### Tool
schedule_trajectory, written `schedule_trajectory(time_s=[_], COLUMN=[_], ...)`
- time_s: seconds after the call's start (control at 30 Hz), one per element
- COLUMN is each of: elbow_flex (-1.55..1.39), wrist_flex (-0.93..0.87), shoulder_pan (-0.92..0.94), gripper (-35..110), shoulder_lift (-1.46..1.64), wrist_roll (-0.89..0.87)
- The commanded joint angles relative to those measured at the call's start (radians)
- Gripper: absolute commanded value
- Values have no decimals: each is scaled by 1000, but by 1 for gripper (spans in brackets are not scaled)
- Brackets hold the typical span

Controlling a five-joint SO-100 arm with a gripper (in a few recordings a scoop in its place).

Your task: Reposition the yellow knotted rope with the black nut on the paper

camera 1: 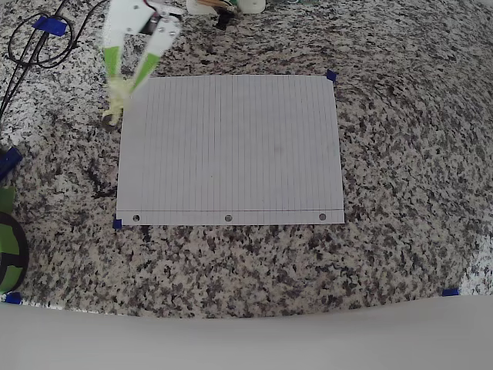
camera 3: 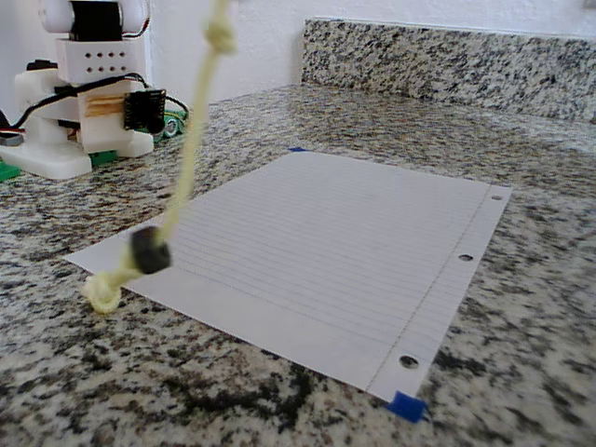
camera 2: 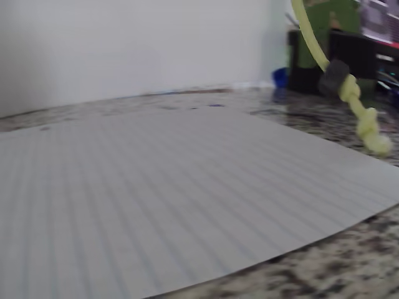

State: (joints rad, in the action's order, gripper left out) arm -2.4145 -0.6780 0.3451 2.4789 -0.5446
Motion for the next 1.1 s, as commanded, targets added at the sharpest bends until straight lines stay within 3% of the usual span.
schedule_trajectory(time_s=[0.0,0.6,1.07], elbow_flex=[-40,-345,-417], wrist_flex=[6,-3,-2], shoulder_pan=[-92,-445,-624], gripper=[0,0,0], shoulder_lift=[95,377,339], wrist_roll=[-11,-14,-281])
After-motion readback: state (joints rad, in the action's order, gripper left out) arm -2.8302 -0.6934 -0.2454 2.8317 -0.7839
